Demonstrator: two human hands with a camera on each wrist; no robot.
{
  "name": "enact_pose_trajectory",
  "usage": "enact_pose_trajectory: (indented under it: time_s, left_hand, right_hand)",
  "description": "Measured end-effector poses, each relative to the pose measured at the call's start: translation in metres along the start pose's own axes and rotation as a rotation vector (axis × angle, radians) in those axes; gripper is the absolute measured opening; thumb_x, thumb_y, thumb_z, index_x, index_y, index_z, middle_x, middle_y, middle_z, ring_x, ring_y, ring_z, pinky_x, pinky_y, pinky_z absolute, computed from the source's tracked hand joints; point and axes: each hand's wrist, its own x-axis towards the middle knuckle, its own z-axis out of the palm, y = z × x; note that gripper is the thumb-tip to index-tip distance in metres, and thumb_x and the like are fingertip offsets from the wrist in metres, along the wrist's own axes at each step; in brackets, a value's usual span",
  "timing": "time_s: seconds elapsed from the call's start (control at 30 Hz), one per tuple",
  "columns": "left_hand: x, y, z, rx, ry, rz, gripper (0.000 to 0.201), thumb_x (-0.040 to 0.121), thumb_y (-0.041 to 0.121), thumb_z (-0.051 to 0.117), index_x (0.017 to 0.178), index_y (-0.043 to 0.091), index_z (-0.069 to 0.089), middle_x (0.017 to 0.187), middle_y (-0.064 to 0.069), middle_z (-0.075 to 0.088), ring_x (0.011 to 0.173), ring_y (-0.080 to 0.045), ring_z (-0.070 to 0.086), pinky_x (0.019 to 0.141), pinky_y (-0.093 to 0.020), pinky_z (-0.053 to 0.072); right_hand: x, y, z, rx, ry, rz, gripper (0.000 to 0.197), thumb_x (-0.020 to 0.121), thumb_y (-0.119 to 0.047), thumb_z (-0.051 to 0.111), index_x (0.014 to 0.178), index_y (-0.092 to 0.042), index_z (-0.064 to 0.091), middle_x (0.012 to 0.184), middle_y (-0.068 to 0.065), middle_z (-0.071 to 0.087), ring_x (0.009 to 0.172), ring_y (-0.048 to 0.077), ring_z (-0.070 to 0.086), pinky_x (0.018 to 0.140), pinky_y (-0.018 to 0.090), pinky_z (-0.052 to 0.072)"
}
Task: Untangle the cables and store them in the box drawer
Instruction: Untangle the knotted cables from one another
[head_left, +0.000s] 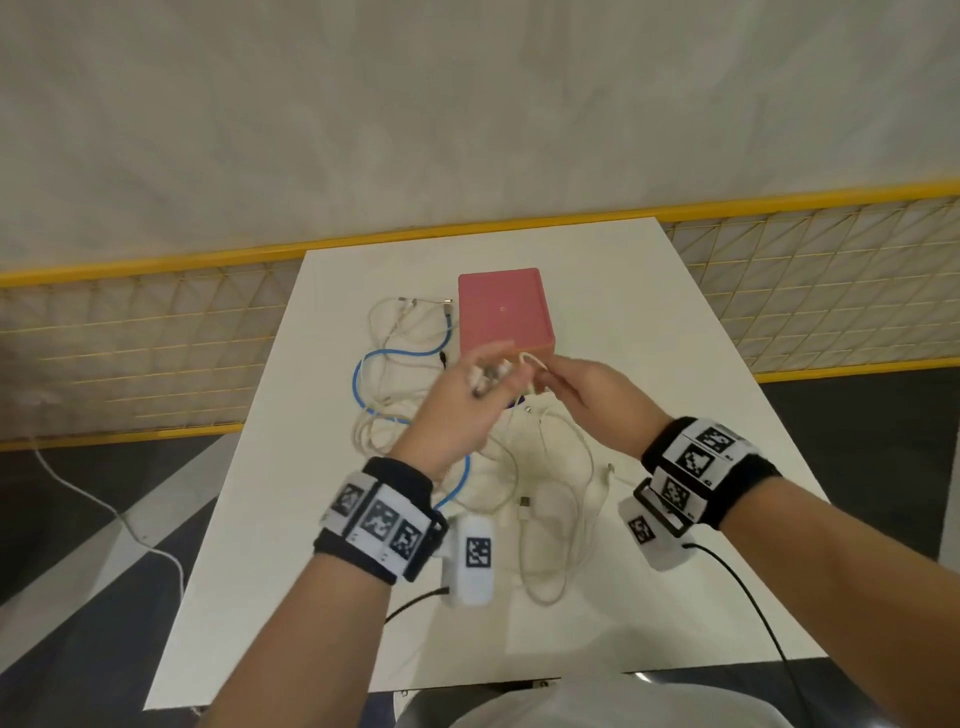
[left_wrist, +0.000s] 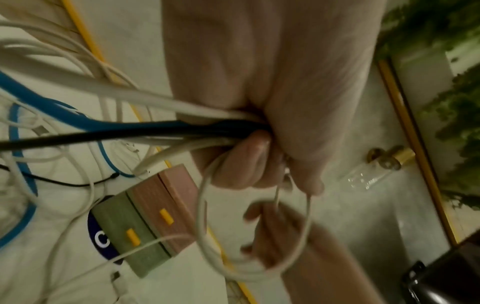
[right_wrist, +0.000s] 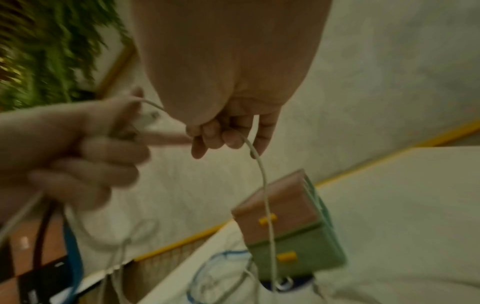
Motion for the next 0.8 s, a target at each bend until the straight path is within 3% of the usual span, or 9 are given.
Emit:
enact_pose_trajectory:
  time_s: [0.1,0.23,0.33,0.4,0.5,0.6,0.67,0.73,0.8]
  left_hand:
    - [0.0,0.0,0.01,0.129,-0.078,0.013,0.025,0.092,0.035,0.064,0.11,0.019,0.065,0.046,0.022,0.05,0.041,0.006,0.045,0.051,-0.02,0.037]
    - [0.006,-0.001,-0.008,0.167,-0.034,0.032,0.017,0.091,0.03,0.065,0.082,0.016,0.067,0.049,0.017,0.05,0.046,0.003,0.044,0.055,-0.022,0.037]
    - [0.01,-0.007,-0.025,0.313,0.044,0.005,0.021,0.091,0.027,0.063,0.071,0.021,0.059,0.055,0.012,0.051,0.052,-0.004,0.047,0.048,-0.013,0.032]
    - [0.013,-0.014,-0.036,0.37,0.211,-0.028,0.017,0.092,0.024,0.062,0.075,0.02,0.057,0.064,0.007,0.053,0.062,-0.014,0.052,0.049,-0.013,0.035]
    - [0.01,-0.016,-0.038,0.188,0.429,0.076,0.022,0.089,0.026,0.068,0.11,0.022,0.063,0.086,0.012,0.061,0.068,0.001,0.056,0.06,-0.006,0.042]
    - [0.007,-0.008,-0.017,0.142,0.215,0.099,0.036,0.089,0.036,0.067,0.123,0.027,0.06,0.095,0.013,0.062,0.081,0.003,0.059,0.073,-0.006,0.044]
    - [0.008,-0.009,-0.003,0.231,0.078,0.07,0.024,0.09,0.039,0.065,0.105,0.021,0.067,0.082,0.011,0.064,0.079,-0.008,0.062,0.065,-0.009,0.042]
    - [0.009,-0.012,-0.002,0.237,0.083,0.052,0.019,0.091,0.039,0.063,0.081,0.022,0.063,0.061,0.013,0.055,0.059,-0.006,0.054,0.052,-0.014,0.038]
    - [0.013,-0.014,-0.016,0.264,0.186,0.033,0.018,0.092,0.039,0.062,0.085,0.023,0.059,0.057,0.011,0.05,0.05,-0.002,0.047,0.047,-0.013,0.035]
  right_hand:
    - [0.012,-0.015,-0.009,-0.016,0.029,-0.092,0.028,0.1,-0.026,0.038,0.096,-0.008,0.059,0.075,0.006,0.065,0.066,0.023,0.059,0.067,0.042,0.049]
    - [0.014,-0.013,-0.017,-0.097,0.034,-0.138,0.04,0.099,-0.037,0.032,0.094,-0.008,0.06,0.07,0.006,0.061,0.062,0.024,0.053,0.061,0.033,0.04]
    - [0.013,0.0,-0.028,-0.07,0.031,-0.122,0.029,0.098,-0.032,0.043,0.092,-0.012,0.064,0.072,0.002,0.063,0.064,0.019,0.053,0.069,0.028,0.035]
    - [0.014,0.007,-0.036,-0.041,0.075,-0.122,0.025,0.095,-0.032,0.05,0.086,-0.015,0.067,0.07,0.002,0.063,0.061,0.016,0.051,0.066,0.03,0.039]
    - [0.014,0.005,-0.038,-0.088,0.065,-0.153,0.04,0.091,-0.046,0.046,0.086,-0.015,0.07,0.072,0.001,0.067,0.061,0.012,0.051,0.066,0.034,0.047]
    - [0.019,-0.008,-0.021,-0.181,-0.001,-0.212,0.037,0.092,-0.045,0.042,0.102,-0.025,0.07,0.082,-0.016,0.066,0.067,0.0,0.043,0.075,0.03,0.043]
    - [0.022,-0.017,-0.013,-0.228,0.036,-0.268,0.023,0.093,-0.031,0.05,0.107,-0.028,0.068,0.08,-0.021,0.058,0.073,0.0,0.042,0.073,0.027,0.034]
    - [0.023,-0.021,-0.014,-0.251,0.053,-0.254,0.017,0.094,-0.028,0.053,0.101,-0.026,0.068,0.075,-0.023,0.052,0.076,0.006,0.046,0.071,0.026,0.031]
    - [0.021,-0.014,-0.018,-0.22,0.006,-0.187,0.02,0.096,-0.031,0.049,0.098,-0.021,0.066,0.073,-0.02,0.051,0.074,0.009,0.049,0.068,0.026,0.034]
